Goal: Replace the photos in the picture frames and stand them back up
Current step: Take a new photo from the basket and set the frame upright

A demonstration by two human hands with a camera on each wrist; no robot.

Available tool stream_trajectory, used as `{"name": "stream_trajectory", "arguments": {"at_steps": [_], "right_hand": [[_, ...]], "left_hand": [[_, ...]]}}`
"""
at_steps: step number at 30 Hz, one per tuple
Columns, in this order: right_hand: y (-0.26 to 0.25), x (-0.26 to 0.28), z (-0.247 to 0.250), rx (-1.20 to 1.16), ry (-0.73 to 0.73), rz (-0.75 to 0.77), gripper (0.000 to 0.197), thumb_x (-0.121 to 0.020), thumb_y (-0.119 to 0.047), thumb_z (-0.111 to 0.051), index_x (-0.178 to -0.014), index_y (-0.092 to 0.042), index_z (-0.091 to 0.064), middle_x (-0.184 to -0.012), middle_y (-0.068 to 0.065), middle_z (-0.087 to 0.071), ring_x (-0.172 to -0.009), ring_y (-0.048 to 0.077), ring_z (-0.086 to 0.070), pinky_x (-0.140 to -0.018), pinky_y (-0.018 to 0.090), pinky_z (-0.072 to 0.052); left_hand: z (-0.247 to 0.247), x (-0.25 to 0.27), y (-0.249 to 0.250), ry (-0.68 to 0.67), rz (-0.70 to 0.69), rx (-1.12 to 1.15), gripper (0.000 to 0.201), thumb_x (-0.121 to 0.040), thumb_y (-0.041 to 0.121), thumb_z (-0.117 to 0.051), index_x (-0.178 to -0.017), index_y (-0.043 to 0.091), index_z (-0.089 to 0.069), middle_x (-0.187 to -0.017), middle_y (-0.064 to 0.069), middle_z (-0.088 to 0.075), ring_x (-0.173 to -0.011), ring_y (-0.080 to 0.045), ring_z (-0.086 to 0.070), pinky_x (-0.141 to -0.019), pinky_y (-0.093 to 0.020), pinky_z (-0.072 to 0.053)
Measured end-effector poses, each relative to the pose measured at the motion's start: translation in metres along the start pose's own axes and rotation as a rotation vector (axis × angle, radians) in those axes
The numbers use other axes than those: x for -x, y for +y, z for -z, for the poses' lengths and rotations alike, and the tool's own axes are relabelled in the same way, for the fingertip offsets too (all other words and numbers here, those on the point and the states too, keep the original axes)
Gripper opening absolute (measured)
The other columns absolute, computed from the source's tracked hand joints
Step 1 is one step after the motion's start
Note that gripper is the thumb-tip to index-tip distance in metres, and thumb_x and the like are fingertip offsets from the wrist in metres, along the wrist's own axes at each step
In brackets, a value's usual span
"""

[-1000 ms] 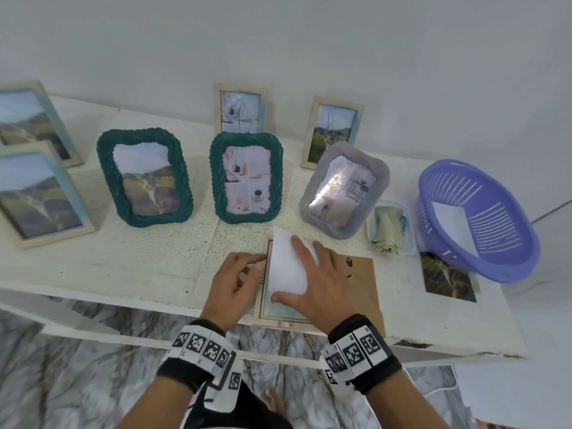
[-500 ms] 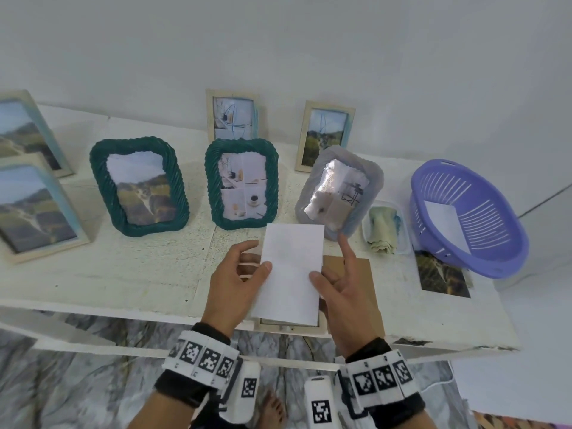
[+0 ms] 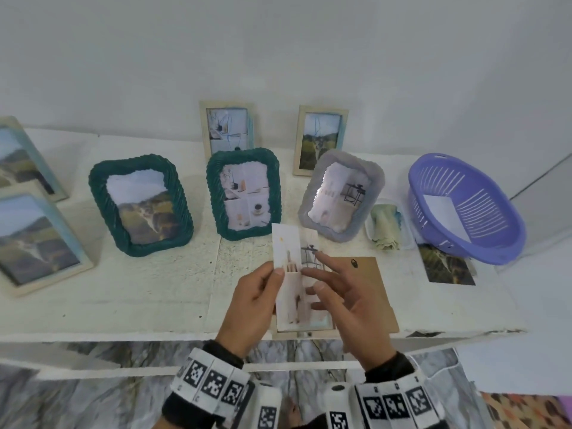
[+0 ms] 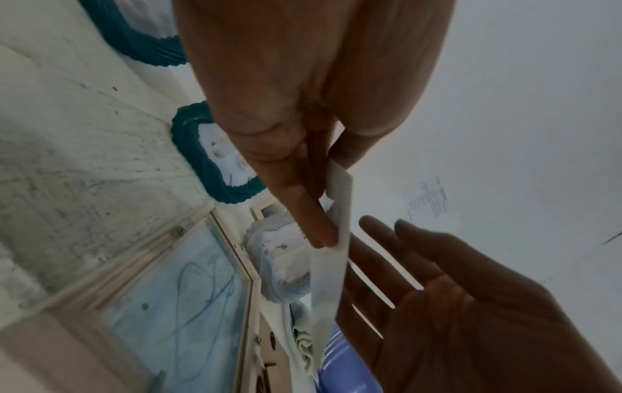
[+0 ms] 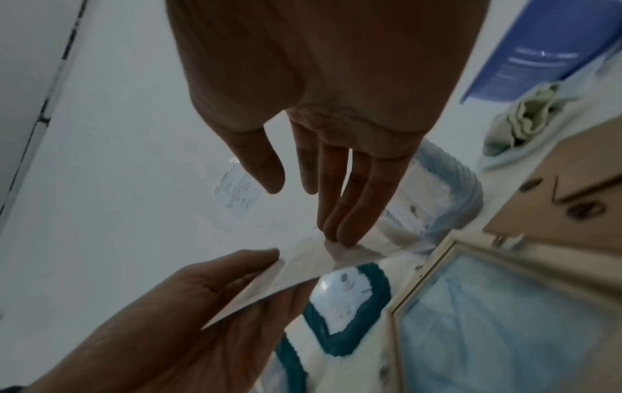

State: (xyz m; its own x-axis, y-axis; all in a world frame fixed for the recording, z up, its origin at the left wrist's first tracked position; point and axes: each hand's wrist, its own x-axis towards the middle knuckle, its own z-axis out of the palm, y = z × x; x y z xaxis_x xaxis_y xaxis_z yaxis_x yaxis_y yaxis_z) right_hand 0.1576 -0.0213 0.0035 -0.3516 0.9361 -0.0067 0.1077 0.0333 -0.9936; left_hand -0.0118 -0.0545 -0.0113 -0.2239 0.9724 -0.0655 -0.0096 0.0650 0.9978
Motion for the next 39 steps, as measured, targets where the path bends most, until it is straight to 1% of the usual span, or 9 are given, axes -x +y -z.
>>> {"name": "stream_trajectory", "arguments": {"at_steps": [3,8,11,14,18,25,29,33,39], "right_hand": [[0.002,-0.001,0.022,0.177,0.031,0.034,0.037,-0.095,-0.016,-0.058,-0.129,-0.029,-0.056,-0.11,-0.009,-0.07,-0.095,0.013,-0.067,-0.076,0.031,-0.058],[0.006,-0.015,0.096,0.518,0.196,0.078,0.033,-0.092,-0.016,-0.061,-0.124,-0.02,-0.062,-0.104,-0.014,-0.068,-0.089,0.003,-0.065,-0.079,0.022,-0.054],[0.019,-0.031,0.156,0.786,0.326,0.11,0.034,-0.089,-0.017,-0.064,-0.123,-0.016,-0.062,-0.103,-0.001,-0.069,-0.088,0.019,-0.064,-0.082,0.036,-0.053],[0.028,-0.045,0.209,1.034,0.397,0.17,0.032,-0.082,-0.012,-0.07,-0.114,-0.008,-0.065,-0.094,0.013,-0.069,-0.083,0.037,-0.061,-0.077,0.043,-0.049],[0.04,-0.049,0.258,1.25,0.367,0.211,0.039,-0.074,-0.013,-0.076,-0.112,-0.006,-0.067,-0.09,0.014,-0.07,-0.083,0.039,-0.062,-0.075,0.047,-0.051],[0.045,-0.056,0.301,1.209,0.192,0.343,0.02,-0.079,-0.014,-0.07,-0.098,-0.012,-0.068,-0.081,0.004,-0.066,-0.07,0.03,-0.056,-0.066,0.039,-0.046],[0.035,-0.063,0.32,1.073,0.159,0.375,0.025,-0.085,-0.023,-0.056,-0.105,-0.013,-0.068,-0.087,0.002,-0.066,-0.073,0.026,-0.052,-0.065,0.038,-0.045],[0.026,-0.067,0.337,0.975,0.134,0.395,0.028,-0.089,-0.027,-0.053,-0.11,-0.013,-0.067,-0.093,0.0,-0.067,-0.08,0.024,-0.053,-0.072,0.033,-0.045],[0.029,-0.067,0.341,0.954,0.107,0.452,0.029,-0.09,-0.031,-0.052,-0.109,-0.014,-0.067,-0.09,-0.001,-0.067,-0.079,0.022,-0.051,-0.07,0.034,-0.048]], "left_hand": [[-0.004,-0.007,-0.003,0.014,0.006,-0.031,0.022,-0.1,0.031,-0.049,-0.098,0.023,-0.069,-0.091,-0.014,-0.069,-0.084,-0.039,-0.062,-0.079,-0.064,-0.051],[-0.031,-0.018,0.0,0.076,0.061,-0.018,0.022,-0.101,0.015,-0.049,-0.103,0.02,-0.071,-0.09,-0.001,-0.074,-0.085,-0.025,-0.068,-0.078,-0.051,-0.056],[-0.061,-0.027,0.001,0.062,0.078,-0.016,0.022,-0.1,0.015,-0.049,-0.102,0.02,-0.071,-0.089,0.008,-0.074,-0.085,-0.016,-0.069,-0.076,-0.042,-0.057],[-0.099,-0.036,0.002,0.056,0.085,-0.022,0.02,-0.099,0.016,-0.051,-0.103,0.021,-0.071,-0.093,0.005,-0.074,-0.089,-0.02,-0.07,-0.078,-0.042,-0.058],[-0.156,-0.05,-0.003,0.064,0.13,-0.033,0.017,-0.098,0.019,-0.055,-0.101,0.02,-0.071,-0.094,0.002,-0.075,-0.089,-0.02,-0.071,-0.077,-0.041,-0.058],[-0.234,-0.073,-0.009,0.15,0.167,-0.09,0.013,-0.096,0.014,-0.058,-0.094,0.018,-0.07,-0.085,-0.001,-0.074,-0.077,-0.014,-0.069,-0.065,-0.029,-0.057],[-0.266,-0.091,-0.016,0.173,0.192,-0.145,0.011,-0.095,0.013,-0.06,-0.095,0.014,-0.071,-0.086,-0.006,-0.073,-0.079,-0.023,-0.069,-0.07,-0.042,-0.06],[-0.293,-0.115,-0.032,0.14,0.288,-0.182,0.007,-0.093,0.018,-0.063,-0.088,0.02,-0.068,-0.087,-0.008,-0.072,-0.081,-0.028,-0.07,-0.073,-0.052,-0.059],[-0.323,-0.144,-0.038,0.135,0.263,-0.449,0.02,-0.089,0.028,-0.067,-0.101,0.011,-0.068,-0.091,-0.008,-0.072,-0.084,-0.028,-0.069,-0.078,-0.046,-0.058]]}}
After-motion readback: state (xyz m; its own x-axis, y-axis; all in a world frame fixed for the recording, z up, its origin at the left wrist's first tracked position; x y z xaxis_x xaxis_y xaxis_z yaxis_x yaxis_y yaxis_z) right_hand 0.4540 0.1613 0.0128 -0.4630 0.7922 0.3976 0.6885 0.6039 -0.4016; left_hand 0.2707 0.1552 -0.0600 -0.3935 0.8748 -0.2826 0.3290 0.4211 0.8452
